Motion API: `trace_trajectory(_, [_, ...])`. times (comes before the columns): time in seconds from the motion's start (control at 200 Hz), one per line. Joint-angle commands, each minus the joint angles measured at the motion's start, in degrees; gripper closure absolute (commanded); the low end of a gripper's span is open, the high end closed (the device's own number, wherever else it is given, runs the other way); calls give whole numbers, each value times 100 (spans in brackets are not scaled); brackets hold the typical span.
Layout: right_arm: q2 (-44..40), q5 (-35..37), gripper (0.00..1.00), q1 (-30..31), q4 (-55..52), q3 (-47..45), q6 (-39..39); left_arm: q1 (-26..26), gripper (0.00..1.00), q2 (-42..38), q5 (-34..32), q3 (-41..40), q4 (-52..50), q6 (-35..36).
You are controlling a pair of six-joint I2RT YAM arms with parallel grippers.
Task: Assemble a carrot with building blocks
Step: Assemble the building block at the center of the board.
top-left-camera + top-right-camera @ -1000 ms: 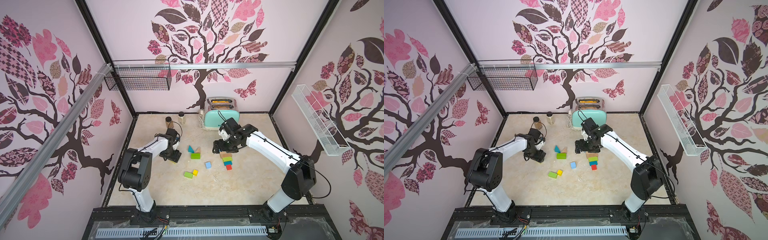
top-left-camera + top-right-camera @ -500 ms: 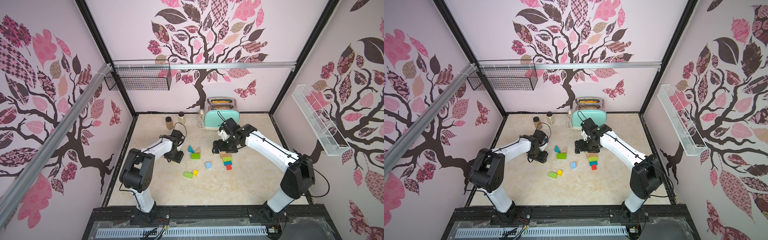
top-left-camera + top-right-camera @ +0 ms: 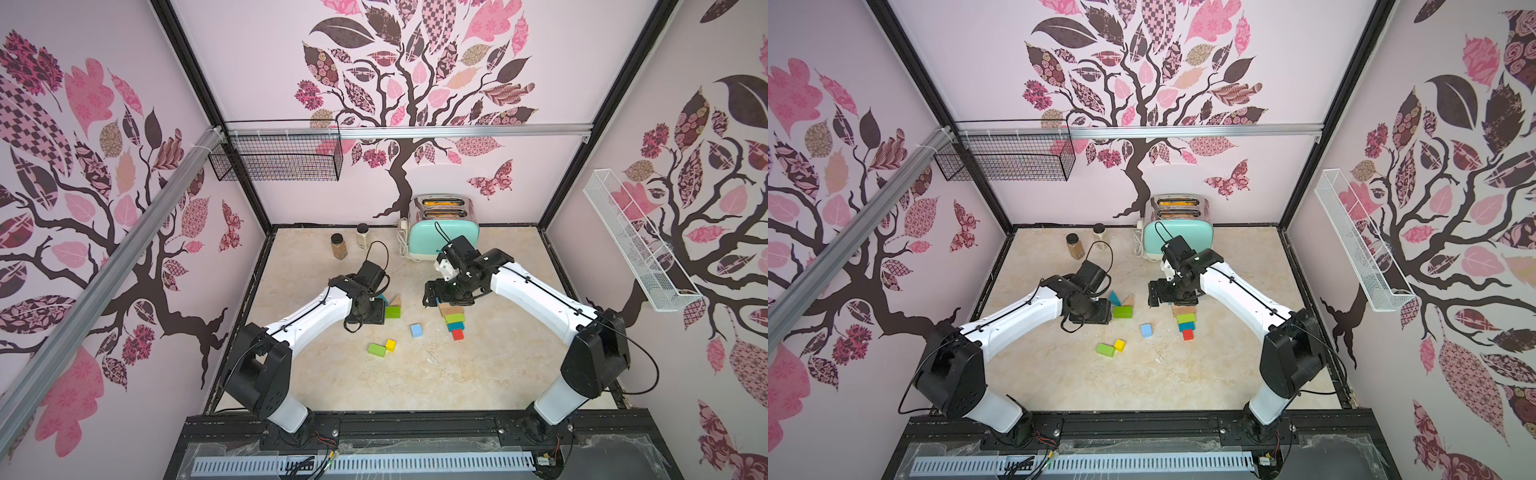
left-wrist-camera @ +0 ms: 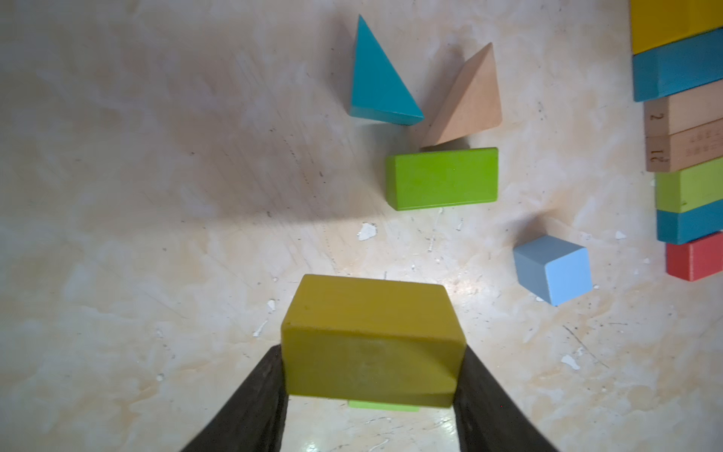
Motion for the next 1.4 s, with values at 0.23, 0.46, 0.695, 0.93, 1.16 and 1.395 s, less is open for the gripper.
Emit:
trace_trajectory(0.23, [-298,-46,7,-28,103,-190,-26,-313,67,815,111,188,534,-1102])
trace_trajectory(0.46, [-340,-17,7,-43,92,-219,-48,-344,67,1242,121,410,710,-1097])
trace_trajectory(0.695, [-334,-1,7,-51,74,-234,-62,-349,66,1578,-43,631,676,-1041])
trace_trajectory(0.93, [-276,-25,7,-56,92,-228,-64,-349,66,1952,-236,985,494,-1006])
trace_trajectory(1.16, [-254,-28,7,-77,101,-239,-81,-353,66,2201,-344,1182,341,-997])
trace_trajectory(1.395, [-246,-27,7,-80,92,-227,-92,-349,41,2303,-491,1326,160,-922])
